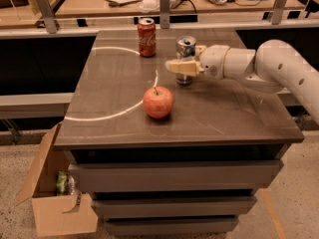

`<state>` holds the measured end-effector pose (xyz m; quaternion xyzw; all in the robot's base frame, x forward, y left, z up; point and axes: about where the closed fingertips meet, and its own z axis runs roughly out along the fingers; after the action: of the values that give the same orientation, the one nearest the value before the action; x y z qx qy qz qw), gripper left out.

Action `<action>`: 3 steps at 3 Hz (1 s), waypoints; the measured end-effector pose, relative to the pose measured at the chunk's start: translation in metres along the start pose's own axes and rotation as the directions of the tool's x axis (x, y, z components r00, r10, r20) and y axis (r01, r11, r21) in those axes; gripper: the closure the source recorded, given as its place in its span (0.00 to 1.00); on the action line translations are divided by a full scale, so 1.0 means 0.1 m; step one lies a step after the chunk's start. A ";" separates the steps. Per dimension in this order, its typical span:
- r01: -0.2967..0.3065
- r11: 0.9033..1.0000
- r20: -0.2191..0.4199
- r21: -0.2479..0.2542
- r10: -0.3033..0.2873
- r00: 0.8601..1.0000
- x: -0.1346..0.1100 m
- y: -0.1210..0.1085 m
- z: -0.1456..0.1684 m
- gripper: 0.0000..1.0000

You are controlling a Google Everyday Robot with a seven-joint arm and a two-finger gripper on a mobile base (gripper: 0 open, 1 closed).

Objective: Knock redbull can over

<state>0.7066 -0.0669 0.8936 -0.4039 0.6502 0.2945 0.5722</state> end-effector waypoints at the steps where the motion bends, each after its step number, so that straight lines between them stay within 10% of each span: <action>1: 0.087 0.996 0.001 0.034 -0.087 0.996 -0.16 -0.12 -0.04 0.78; 2: 0.303 0.953 -0.033 0.000 -0.303 0.952 -0.37 -0.17 0.01 0.99; 3: 0.497 0.860 -0.071 -0.117 -0.506 0.860 -0.37 -0.16 0.11 1.00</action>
Offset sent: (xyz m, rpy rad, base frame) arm 0.0246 0.0029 0.0667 -0.4457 -0.5387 0.1831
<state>0.7270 -0.0586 0.9294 -0.6000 0.5356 0.1454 0.5762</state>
